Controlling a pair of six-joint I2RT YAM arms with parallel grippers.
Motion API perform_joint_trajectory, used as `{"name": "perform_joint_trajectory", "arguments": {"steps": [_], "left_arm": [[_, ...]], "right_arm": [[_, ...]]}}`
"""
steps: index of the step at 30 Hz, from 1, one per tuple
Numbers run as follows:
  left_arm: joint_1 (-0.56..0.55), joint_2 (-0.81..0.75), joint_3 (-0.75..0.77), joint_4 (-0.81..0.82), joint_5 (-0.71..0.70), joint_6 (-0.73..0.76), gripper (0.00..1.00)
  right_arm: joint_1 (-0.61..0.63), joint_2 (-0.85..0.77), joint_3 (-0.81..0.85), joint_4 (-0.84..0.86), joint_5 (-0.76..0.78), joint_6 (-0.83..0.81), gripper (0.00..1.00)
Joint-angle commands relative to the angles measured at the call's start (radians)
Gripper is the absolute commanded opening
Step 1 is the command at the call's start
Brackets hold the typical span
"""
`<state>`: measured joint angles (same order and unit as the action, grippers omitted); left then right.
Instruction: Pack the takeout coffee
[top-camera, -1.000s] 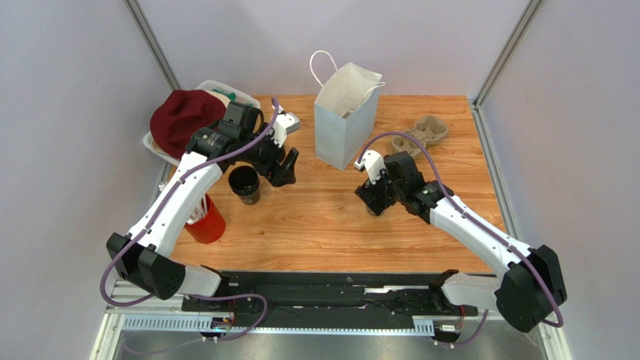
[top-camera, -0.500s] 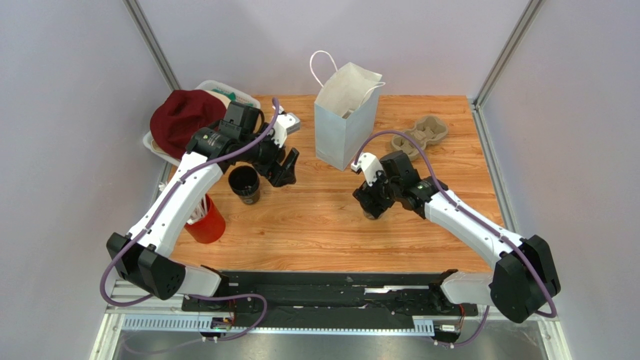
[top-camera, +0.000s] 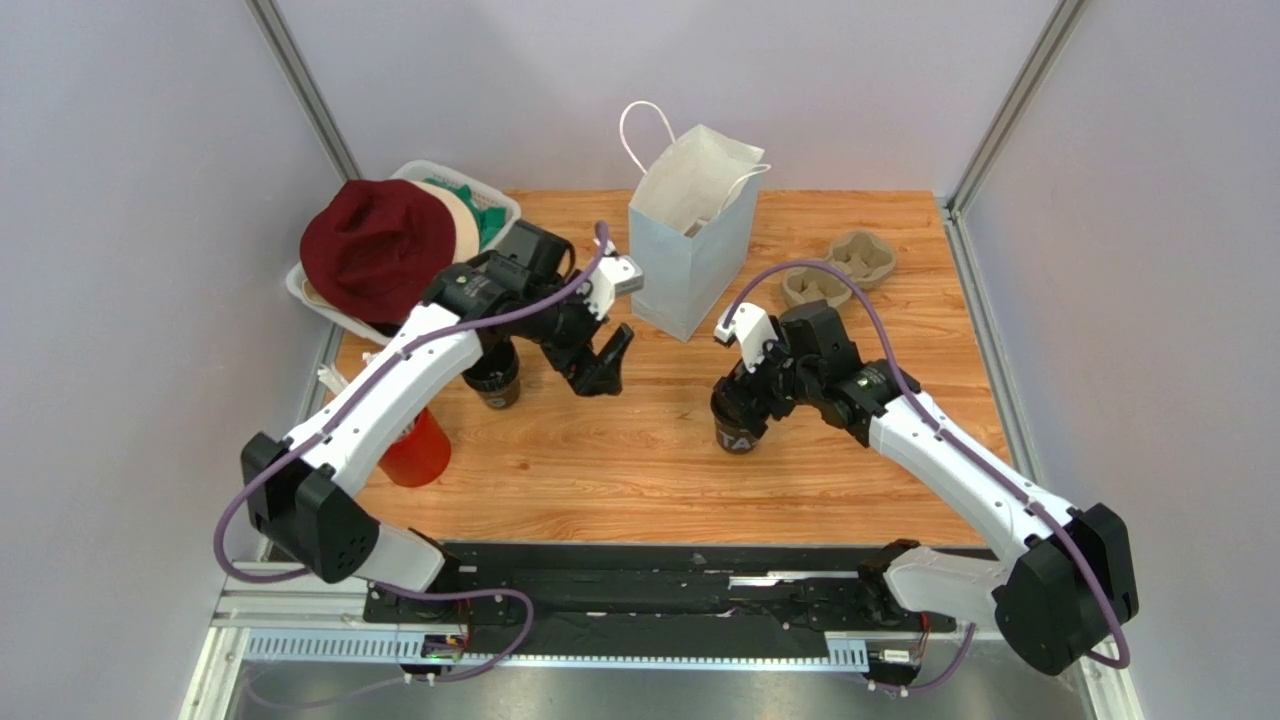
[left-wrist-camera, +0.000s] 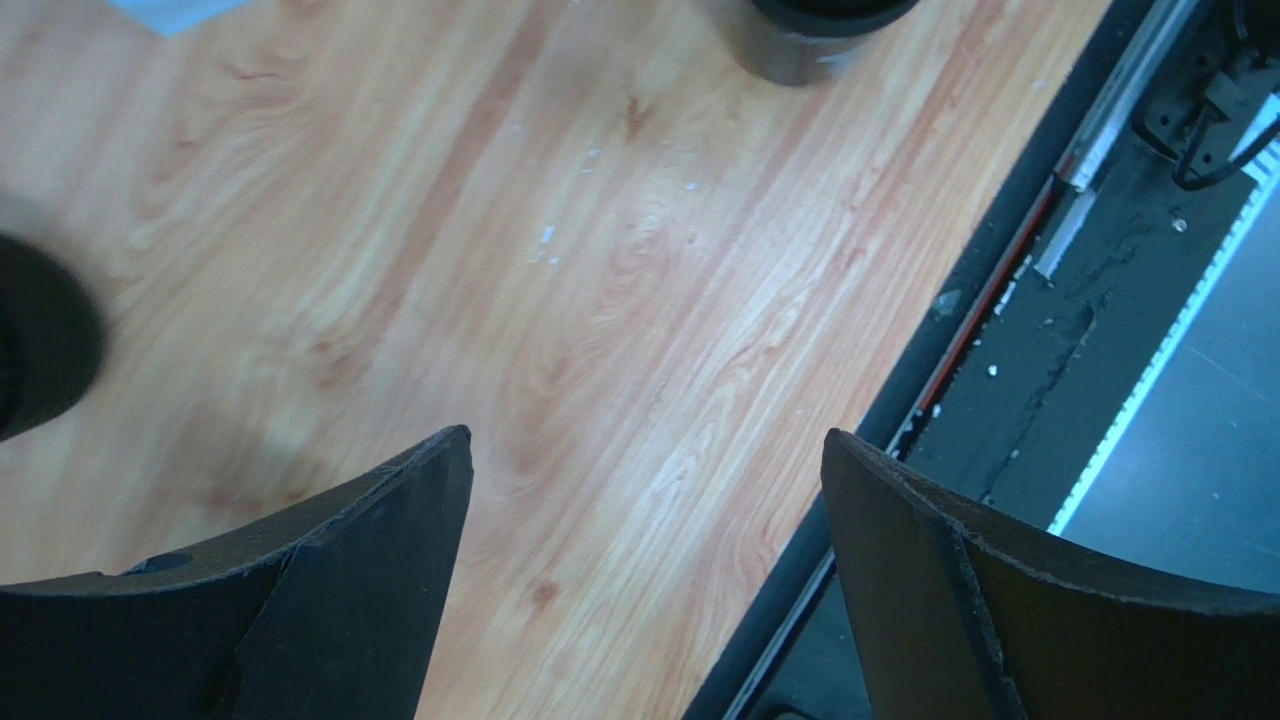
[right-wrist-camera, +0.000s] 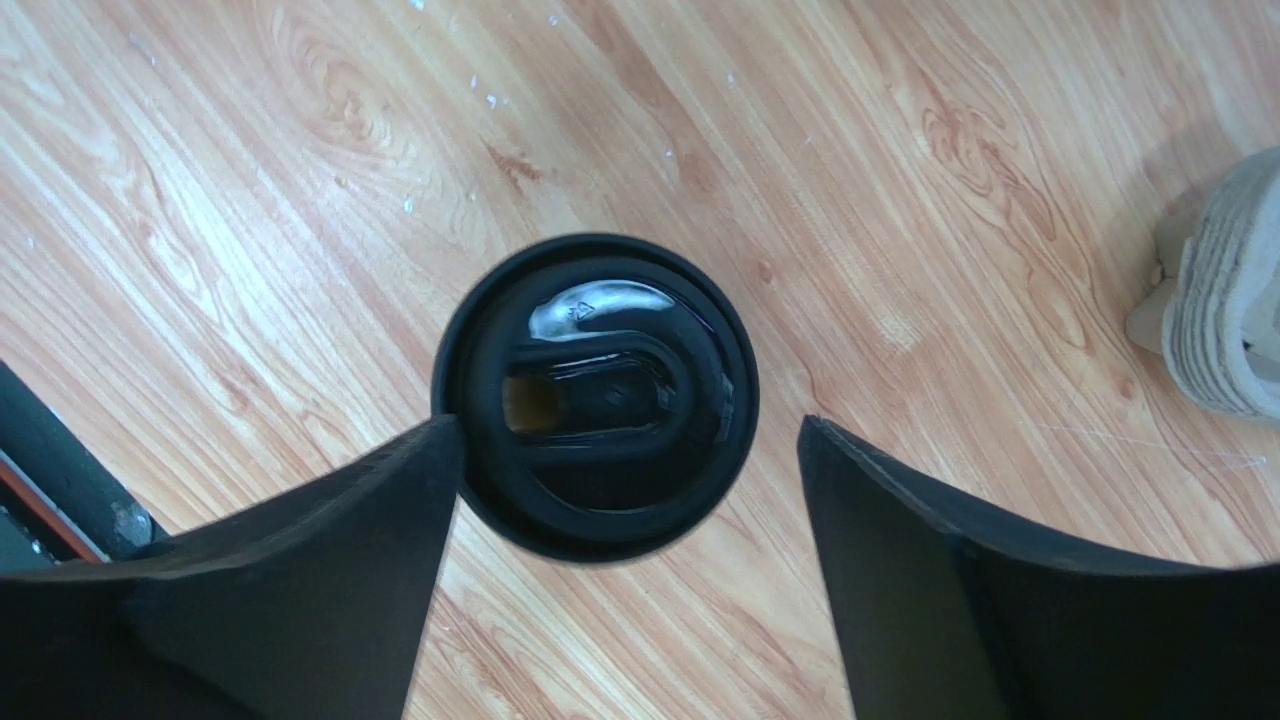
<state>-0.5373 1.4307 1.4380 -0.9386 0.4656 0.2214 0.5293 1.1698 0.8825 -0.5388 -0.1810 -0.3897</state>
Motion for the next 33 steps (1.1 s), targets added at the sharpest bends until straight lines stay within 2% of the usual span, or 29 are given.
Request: {"name": "perform_joint_trajectory", "arguments": {"steps": [1, 3, 5, 6, 13, 18, 23, 27, 30, 33], "left_arm": [[-0.032, 0.115, -0.018, 0.080, 0.043, -0.057, 0.94], [-0.032, 0.164, -0.007, 0.096, 0.062, -0.080, 0.94], [-0.032, 0.230, 0.013, 0.115, 0.087, -0.094, 0.93], [-0.038, 0.250, 0.025, 0.119, 0.091, -0.102, 0.93], [-0.078, 0.329, 0.098, 0.130, 0.100, -0.100, 0.93], [-0.079, 0.324, 0.094, 0.121, 0.119, -0.087, 0.93], [-0.079, 0.274, 0.117, 0.044, 0.156, -0.016, 0.93], [-0.076, 0.200, 0.122, 0.008, 0.156, 0.010, 0.94], [-0.058, 0.159, 0.122, -0.023, 0.148, 0.018, 0.99], [-0.009, 0.123, 0.148, -0.078, 0.180, 0.036, 0.99]], "right_arm": [[-0.005, -0.001, -0.027, 0.028, -0.063, -0.024, 0.76], [-0.005, -0.007, -0.043, 0.030, -0.069, -0.043, 0.66], [-0.008, -0.015, -0.051, 0.028, -0.089, -0.052, 0.64], [-0.014, -0.024, -0.051, 0.019, -0.100, -0.055, 0.59], [-0.032, -0.065, -0.057, 0.005, -0.144, -0.083, 0.54], [-0.034, -0.093, -0.027, -0.071, -0.175, -0.142, 0.54], [-0.034, -0.140, 0.021, -0.188, -0.178, -0.345, 0.57], [-0.034, -0.163, 0.058, -0.266, -0.207, -0.458, 0.63], [-0.034, -0.139, 0.093, -0.299, -0.251, -0.511, 0.64], [-0.034, -0.095, 0.113, -0.316, -0.273, -0.551, 0.64]]}}
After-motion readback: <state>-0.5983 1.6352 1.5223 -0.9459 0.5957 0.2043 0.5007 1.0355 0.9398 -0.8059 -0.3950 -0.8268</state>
